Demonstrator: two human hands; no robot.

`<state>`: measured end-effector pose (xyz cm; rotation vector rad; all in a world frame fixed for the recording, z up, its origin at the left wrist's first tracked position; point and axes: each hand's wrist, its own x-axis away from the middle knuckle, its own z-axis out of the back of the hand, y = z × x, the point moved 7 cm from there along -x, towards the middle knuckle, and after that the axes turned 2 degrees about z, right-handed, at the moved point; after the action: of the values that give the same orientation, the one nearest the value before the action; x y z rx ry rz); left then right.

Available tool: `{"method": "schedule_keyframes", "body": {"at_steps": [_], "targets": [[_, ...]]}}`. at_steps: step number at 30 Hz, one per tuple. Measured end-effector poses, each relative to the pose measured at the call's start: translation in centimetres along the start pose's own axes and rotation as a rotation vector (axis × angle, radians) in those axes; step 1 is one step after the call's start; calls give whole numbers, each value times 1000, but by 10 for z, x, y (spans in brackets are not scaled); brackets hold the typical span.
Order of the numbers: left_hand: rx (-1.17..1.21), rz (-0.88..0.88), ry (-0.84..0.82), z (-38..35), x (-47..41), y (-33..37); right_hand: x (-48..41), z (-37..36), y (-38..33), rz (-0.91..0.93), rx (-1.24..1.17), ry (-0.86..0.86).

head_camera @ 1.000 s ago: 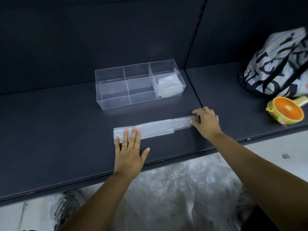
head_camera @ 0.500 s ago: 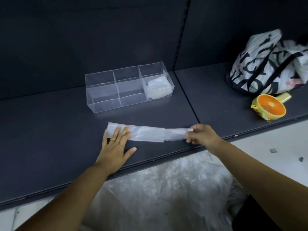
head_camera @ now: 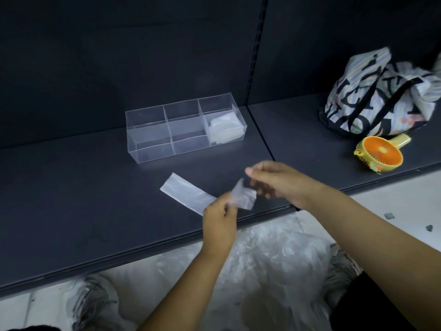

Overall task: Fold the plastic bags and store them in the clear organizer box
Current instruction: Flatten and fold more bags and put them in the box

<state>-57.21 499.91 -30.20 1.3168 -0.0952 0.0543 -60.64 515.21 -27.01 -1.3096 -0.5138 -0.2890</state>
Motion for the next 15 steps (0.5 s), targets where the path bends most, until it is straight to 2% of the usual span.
{"method": "schedule_keyframes", "body": {"at_steps": [2, 5, 7, 11, 15], "targets": [[135, 145, -28, 13, -8, -5, -9, -4, -4, 89, -15, -55], [396, 325, -156, 23, -22, -16, -21, -43, 13, 36, -196, -323], [503, 417, -204, 27, -30, -27, -30, -62, 26, 40, -154, -374], [647, 541, -140, 39, -48, -51, -47, -77, 43, 66, 69, -301], [593, 623, -103, 49, -61, -76, -59, -77, 58, 9, 119, -144]]}}
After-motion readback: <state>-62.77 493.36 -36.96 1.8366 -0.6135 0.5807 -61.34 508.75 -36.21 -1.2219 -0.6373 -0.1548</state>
